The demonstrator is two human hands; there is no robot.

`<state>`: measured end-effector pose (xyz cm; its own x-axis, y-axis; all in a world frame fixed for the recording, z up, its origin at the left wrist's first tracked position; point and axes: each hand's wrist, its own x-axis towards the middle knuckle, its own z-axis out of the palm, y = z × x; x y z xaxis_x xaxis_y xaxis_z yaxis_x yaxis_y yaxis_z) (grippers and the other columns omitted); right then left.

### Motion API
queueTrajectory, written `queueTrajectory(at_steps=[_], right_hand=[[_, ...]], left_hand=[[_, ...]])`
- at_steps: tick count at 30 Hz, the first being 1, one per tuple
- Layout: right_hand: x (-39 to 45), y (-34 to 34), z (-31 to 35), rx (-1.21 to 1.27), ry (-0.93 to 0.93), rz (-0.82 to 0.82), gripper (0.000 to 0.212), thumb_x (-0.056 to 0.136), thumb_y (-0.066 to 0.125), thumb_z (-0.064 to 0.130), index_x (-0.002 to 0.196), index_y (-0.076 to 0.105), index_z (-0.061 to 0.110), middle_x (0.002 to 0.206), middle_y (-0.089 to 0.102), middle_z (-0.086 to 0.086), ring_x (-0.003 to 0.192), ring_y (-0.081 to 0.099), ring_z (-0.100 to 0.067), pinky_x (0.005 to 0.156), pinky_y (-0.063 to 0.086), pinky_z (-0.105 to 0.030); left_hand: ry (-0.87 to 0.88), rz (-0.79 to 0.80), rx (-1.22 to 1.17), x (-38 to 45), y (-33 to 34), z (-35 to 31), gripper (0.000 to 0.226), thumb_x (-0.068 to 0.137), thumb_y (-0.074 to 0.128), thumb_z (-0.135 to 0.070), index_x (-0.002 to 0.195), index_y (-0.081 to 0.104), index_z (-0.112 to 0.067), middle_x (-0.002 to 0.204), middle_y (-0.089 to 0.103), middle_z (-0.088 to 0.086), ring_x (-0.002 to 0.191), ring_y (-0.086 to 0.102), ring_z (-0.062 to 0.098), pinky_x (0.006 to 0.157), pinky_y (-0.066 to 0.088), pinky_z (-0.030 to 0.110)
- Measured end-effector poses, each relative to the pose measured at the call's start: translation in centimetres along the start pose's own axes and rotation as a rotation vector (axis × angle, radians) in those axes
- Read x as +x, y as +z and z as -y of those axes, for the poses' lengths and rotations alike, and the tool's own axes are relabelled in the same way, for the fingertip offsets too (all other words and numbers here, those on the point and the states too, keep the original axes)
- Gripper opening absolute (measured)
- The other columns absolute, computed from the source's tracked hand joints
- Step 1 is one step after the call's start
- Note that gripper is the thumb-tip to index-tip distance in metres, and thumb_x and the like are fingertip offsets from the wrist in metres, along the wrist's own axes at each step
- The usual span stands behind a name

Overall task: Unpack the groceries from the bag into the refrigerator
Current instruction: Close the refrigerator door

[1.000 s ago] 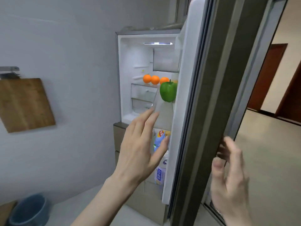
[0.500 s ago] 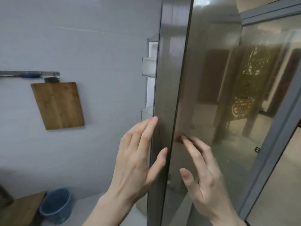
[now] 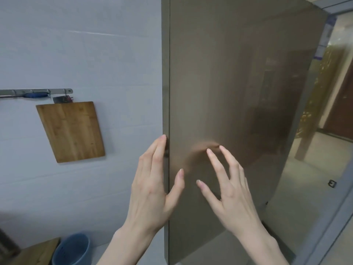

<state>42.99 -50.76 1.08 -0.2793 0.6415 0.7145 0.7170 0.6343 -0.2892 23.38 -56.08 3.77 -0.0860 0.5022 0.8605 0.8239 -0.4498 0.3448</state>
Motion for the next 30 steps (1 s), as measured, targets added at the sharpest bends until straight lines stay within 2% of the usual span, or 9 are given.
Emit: queueTrajectory(at_steps=[5,9,13,17,19,22,30], right_hand=[[3.6,2.9,-0.3,-0.100,0.076,0.001,0.076,0.101,0.051,0.057,0.164,0.013,0.039,0.172,0.006,0.005,0.159,0.019,-0.025,0.118,0.039,-0.053],[6.2,4.7,-0.9,-0.182,0.111,0.006,0.079,0.100,0.049,0.060,0.165,0.011,0.035,0.173,0.006,0.002,0.159,0.018,-0.026,0.118,0.039,-0.053],[8.6,5.9,-1.7,-0.275,0.139,0.023,0.082,0.099,0.047,0.061,0.165,0.008,0.033,0.173,0.005,-0.001,0.160,0.014,-0.029,0.120,0.035,-0.054],[10.9,7.1,-2.9,-0.358,0.128,0.041,0.080,0.100,0.046,0.061,0.166,0.008,0.035,0.174,0.002,-0.001,0.161,0.007,-0.028,0.122,0.029,-0.052],[11.8,7.8,-3.6,-0.378,0.123,0.033,0.078,0.101,0.047,0.060,0.166,0.011,0.036,0.174,0.003,-0.002,0.162,0.006,-0.027,0.122,0.029,-0.052],[13.1,9.1,-4.6,-0.393,0.114,0.008,0.077,0.101,0.050,0.058,0.166,0.016,0.034,0.174,0.006,-0.003,0.162,0.006,-0.027,0.122,0.029,-0.052],[15.9,12.0,-7.9,-0.422,0.088,-0.032,0.075,0.102,0.051,0.054,0.166,0.020,0.030,0.174,0.009,-0.004,0.162,0.004,-0.024,0.122,0.033,-0.054]], left_hand=[[-0.024,0.065,-0.066,0.8,1.8,4.6,0.081,0.098,0.059,-0.031,0.164,0.017,-0.009,0.172,0.020,0.003,0.158,0.022,0.016,0.121,0.022,0.012],[-0.049,0.085,-0.062,1.8,3.2,7.5,0.089,0.093,0.068,-0.026,0.164,0.016,-0.011,0.173,0.015,0.003,0.159,0.018,0.013,0.119,0.017,0.007],[-0.082,0.074,-0.059,3.5,4.9,9.8,0.091,0.092,0.070,-0.027,0.165,0.016,-0.015,0.173,0.012,0.001,0.159,0.014,0.011,0.121,0.020,0.013],[-0.126,0.080,-0.045,4.8,7.3,12.2,0.093,0.091,0.071,-0.030,0.165,0.015,-0.021,0.173,0.002,0.001,0.159,0.008,0.010,0.118,0.040,0.041],[-0.147,0.088,-0.036,5.5,8.4,13.2,0.093,0.091,0.071,-0.030,0.165,0.016,-0.023,0.173,-0.002,0.002,0.160,0.007,0.013,0.117,0.043,0.050],[-0.154,0.090,-0.008,6.8,10.0,14.6,0.092,0.092,0.071,-0.030,0.165,0.016,-0.025,0.173,-0.005,0.004,0.161,0.009,0.022,0.119,0.040,0.052],[-0.118,0.052,0.263,10.1,15.0,17.5,0.077,0.097,0.062,-0.035,0.163,0.026,-0.017,0.173,0.009,0.012,0.161,0.008,0.030,0.126,0.026,0.050]])
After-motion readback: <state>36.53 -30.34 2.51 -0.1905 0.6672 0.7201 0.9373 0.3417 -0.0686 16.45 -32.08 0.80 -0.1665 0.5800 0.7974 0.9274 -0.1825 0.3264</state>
